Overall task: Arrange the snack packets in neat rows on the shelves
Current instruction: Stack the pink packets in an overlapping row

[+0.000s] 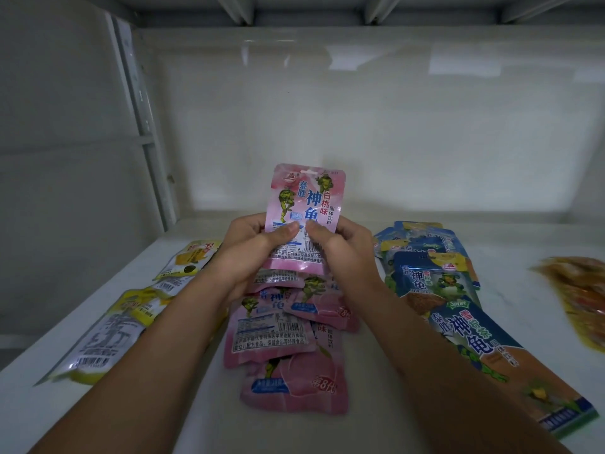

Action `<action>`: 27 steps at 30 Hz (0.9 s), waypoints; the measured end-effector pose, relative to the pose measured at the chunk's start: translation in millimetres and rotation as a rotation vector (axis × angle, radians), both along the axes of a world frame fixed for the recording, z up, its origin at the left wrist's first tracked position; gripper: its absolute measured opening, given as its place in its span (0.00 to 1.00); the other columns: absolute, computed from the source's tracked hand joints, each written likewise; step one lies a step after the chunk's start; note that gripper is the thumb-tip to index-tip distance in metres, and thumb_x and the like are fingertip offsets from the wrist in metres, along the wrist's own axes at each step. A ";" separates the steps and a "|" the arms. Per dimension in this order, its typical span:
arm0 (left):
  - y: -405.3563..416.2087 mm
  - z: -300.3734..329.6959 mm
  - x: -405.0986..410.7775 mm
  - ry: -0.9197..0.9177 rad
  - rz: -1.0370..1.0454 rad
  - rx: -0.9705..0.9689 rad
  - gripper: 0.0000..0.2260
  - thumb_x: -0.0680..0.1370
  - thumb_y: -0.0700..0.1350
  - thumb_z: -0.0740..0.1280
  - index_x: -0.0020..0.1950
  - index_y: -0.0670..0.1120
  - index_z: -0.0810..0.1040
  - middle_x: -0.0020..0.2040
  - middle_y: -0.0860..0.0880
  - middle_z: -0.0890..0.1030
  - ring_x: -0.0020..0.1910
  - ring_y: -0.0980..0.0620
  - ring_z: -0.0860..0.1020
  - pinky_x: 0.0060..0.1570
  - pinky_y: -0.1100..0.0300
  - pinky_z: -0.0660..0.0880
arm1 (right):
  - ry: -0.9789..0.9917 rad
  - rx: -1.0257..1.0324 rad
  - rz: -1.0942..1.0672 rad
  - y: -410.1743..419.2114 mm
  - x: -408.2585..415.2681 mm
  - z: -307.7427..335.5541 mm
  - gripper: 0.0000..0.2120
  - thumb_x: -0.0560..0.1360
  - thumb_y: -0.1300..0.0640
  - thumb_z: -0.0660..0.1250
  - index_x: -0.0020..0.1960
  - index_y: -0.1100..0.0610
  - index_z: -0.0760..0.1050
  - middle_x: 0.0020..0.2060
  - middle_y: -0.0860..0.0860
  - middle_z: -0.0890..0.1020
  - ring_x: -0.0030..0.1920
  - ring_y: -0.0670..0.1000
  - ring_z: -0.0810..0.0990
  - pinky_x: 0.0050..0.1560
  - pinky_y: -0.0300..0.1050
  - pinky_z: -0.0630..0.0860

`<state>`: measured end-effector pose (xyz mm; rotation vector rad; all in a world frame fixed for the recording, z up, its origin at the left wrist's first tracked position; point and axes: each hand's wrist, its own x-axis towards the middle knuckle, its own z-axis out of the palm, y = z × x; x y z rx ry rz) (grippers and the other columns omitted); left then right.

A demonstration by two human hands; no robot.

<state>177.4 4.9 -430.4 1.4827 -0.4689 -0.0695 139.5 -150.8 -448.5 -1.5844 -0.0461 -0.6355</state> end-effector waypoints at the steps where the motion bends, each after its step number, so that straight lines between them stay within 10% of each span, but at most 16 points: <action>1: -0.4 0.4 -0.5 -0.003 -0.002 -0.003 0.08 0.79 0.40 0.74 0.57 0.41 0.86 0.54 0.43 0.88 0.56 0.45 0.86 0.61 0.49 0.80 | -0.003 0.017 0.001 0.0 -0.7 0.5 0.05 0.80 0.58 0.72 0.48 0.56 0.86 0.33 0.49 0.83 0.32 0.50 0.77 0.36 0.44 0.75; 4: -1.0 0.3 -1.0 0.010 0.001 0.008 0.08 0.80 0.39 0.73 0.57 0.41 0.86 0.54 0.43 0.88 0.55 0.43 0.87 0.61 0.47 0.80 | -0.043 0.024 -0.013 4.4 0.6 -1.5 0.17 0.77 0.50 0.71 0.49 0.66 0.82 0.42 0.66 0.84 0.40 0.67 0.81 0.44 0.61 0.81; 8: -5.2 1.0 -3.1 0.045 0.016 0.013 0.07 0.79 0.39 0.73 0.57 0.42 0.86 0.53 0.42 0.88 0.52 0.43 0.87 0.55 0.48 0.82 | -0.014 -0.017 -0.040 4.7 3.6 -6.2 0.18 0.77 0.52 0.68 0.45 0.70 0.78 0.37 0.68 0.79 0.36 0.57 0.77 0.41 0.52 0.75; 11: -3.9 1.9 -1.6 0.037 0.048 -0.029 0.08 0.80 0.41 0.73 0.57 0.39 0.86 0.52 0.40 0.88 0.52 0.39 0.87 0.57 0.41 0.82 | -0.011 -0.042 -0.006 9.5 6.2 -8.6 0.26 0.73 0.46 0.67 0.49 0.73 0.75 0.45 0.74 0.79 0.43 0.73 0.82 0.40 0.67 0.83; 14: -3.6 1.8 -1.9 -0.003 0.084 -0.049 0.08 0.80 0.42 0.73 0.56 0.39 0.86 0.51 0.40 0.88 0.53 0.38 0.87 0.58 0.40 0.82 | -0.018 -0.067 -0.034 9.2 5.7 -6.2 0.26 0.72 0.44 0.66 0.46 0.70 0.77 0.37 0.66 0.80 0.36 0.65 0.80 0.40 0.58 0.80; 19: -1.3 4.4 -1.9 0.044 0.107 -0.127 0.08 0.80 0.41 0.73 0.56 0.38 0.85 0.52 0.39 0.88 0.53 0.35 0.86 0.57 0.36 0.82 | 0.055 -0.037 0.026 12.8 4.2 -4.5 0.26 0.69 0.37 0.69 0.50 0.61 0.83 0.47 0.64 0.85 0.51 0.69 0.83 0.56 0.70 0.80; 23: -3.8 3.9 0.4 0.010 0.169 -0.108 0.11 0.79 0.43 0.74 0.59 0.41 0.83 0.53 0.41 0.87 0.53 0.38 0.86 0.57 0.38 0.82 | -0.056 -0.170 -0.077 6.2 1.6 -7.1 0.17 0.79 0.51 0.71 0.34 0.56 0.76 0.26 0.46 0.78 0.29 0.52 0.75 0.36 0.47 0.73; 27: -4.0 3.7 3.8 -0.100 0.374 0.062 0.13 0.78 0.45 0.77 0.57 0.43 0.79 0.47 0.46 0.82 0.44 0.49 0.83 0.46 0.50 0.82 | -0.183 -0.185 -0.228 0.8 0.4 -8.3 0.11 0.82 0.55 0.70 0.43 0.58 0.82 0.31 0.49 0.80 0.32 0.52 0.78 0.34 0.51 0.76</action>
